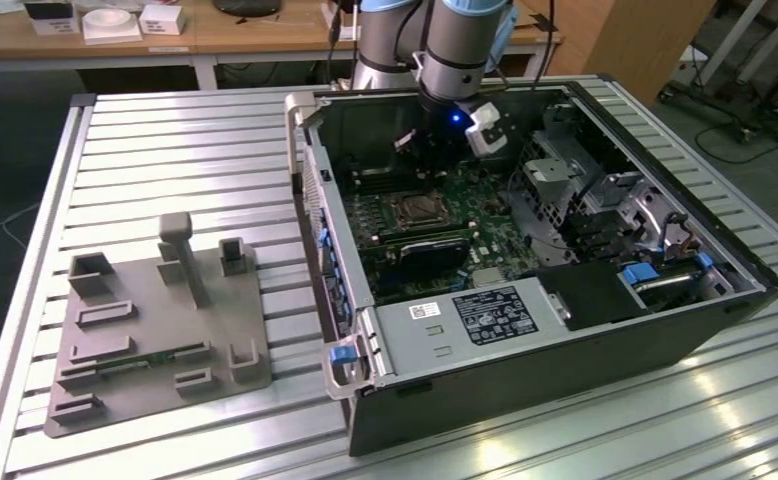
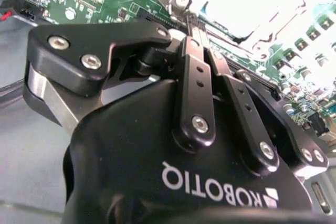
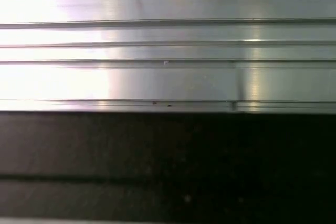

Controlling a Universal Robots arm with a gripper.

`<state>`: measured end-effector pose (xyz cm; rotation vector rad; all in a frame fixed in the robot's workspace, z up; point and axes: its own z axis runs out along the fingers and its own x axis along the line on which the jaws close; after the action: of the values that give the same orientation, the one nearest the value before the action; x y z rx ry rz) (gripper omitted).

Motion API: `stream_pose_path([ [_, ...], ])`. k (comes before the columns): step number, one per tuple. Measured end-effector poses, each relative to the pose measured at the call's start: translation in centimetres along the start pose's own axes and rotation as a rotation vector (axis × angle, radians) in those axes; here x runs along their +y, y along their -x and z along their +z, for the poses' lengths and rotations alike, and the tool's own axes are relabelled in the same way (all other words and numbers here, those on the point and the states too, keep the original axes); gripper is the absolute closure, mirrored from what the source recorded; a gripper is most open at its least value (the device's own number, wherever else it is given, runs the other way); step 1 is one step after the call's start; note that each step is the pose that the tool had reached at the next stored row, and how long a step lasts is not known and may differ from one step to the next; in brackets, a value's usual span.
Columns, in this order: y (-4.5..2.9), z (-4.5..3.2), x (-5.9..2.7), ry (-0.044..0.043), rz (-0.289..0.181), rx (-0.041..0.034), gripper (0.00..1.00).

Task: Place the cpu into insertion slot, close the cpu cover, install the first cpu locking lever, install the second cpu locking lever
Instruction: 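Install the first cpu locking lever, then install the second cpu locking lever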

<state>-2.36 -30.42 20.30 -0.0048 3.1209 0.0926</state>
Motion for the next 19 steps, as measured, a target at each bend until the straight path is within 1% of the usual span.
stream_pose_path([
  [2, 0.0, -0.01, 0.0, 0.0038, 0.0, 0.0, 0.9],
  [3, 0.01, -0.01, 0.01, 0.0042, 0.0, 0.0, 0.9],
  [14, 0.04, -0.01, 0.0, 0.0043, 0.0, 0.0001, 0.9],
  [19, 0.04, -0.03, -0.42, 0.0047, 0.0, 0.0001, 0.9],
])
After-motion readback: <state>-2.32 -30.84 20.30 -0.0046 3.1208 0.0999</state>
